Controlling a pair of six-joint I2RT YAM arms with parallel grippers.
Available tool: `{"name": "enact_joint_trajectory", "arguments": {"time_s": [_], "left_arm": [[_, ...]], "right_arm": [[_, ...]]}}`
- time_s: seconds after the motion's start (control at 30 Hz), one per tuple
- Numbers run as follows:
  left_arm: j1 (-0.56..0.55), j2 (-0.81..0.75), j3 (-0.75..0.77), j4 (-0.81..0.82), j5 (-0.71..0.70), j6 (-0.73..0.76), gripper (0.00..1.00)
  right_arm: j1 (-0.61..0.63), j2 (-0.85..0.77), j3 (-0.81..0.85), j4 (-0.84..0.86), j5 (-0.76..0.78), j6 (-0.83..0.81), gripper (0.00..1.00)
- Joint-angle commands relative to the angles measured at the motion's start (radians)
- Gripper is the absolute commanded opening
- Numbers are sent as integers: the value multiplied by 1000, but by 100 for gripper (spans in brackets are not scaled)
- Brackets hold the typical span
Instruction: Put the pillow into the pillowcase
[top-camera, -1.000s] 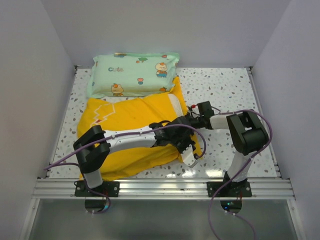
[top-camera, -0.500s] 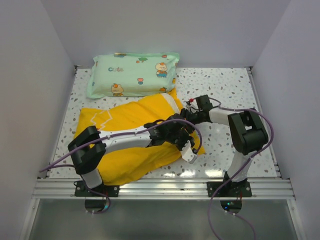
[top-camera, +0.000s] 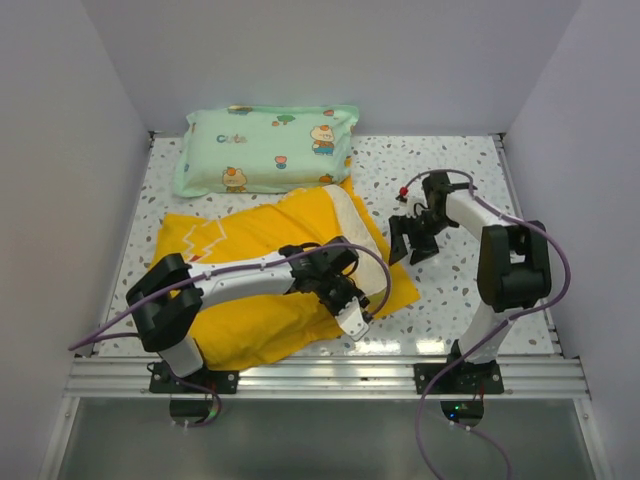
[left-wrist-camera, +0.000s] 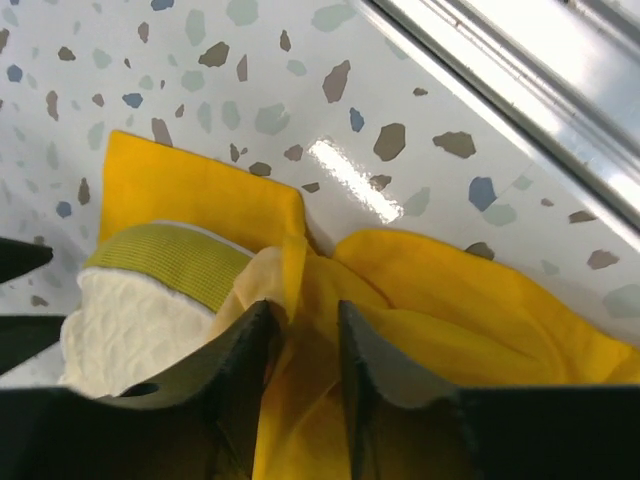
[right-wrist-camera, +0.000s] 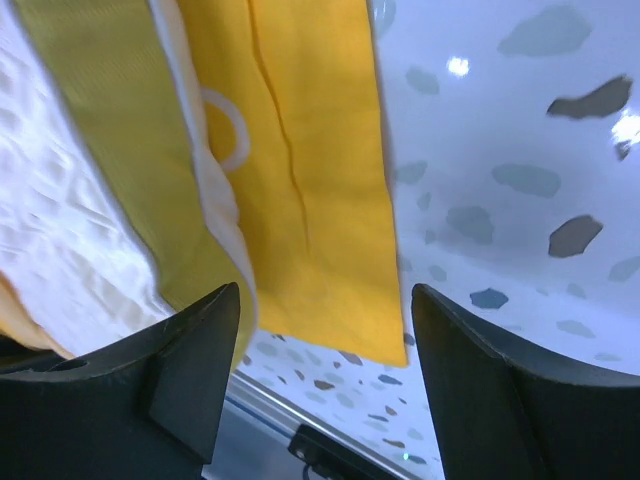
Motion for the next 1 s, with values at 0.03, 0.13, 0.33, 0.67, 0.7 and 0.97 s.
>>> {"name": "enact_joint_trajectory", "arguments": {"time_s": [0.03, 0.13, 0.33, 0.67, 0.7, 0.97], "left_arm": [[1, -24, 113, -58, 59, -77, 45], [1, -12, 239, -79, 53, -130, 69], [-69, 172, 439, -79, -175, -436, 100], [-98, 302, 394, 25, -692, -1046, 100], [-100, 322, 399, 16, -775, -1076, 100], [36, 335, 395, 42, -595, -1213, 0]], "right_arm": [[11, -41, -58, -118, 30, -149, 69], [8, -47, -94, -115, -8, -145, 67], [-160, -38, -132, -105, -151, -50, 79], [-348, -80, -167, -126, -220, -22, 99], [-349, -83, -169, -121, -219, -18, 99], [-316, -7, -125, -144, -133, -85, 99]]}}
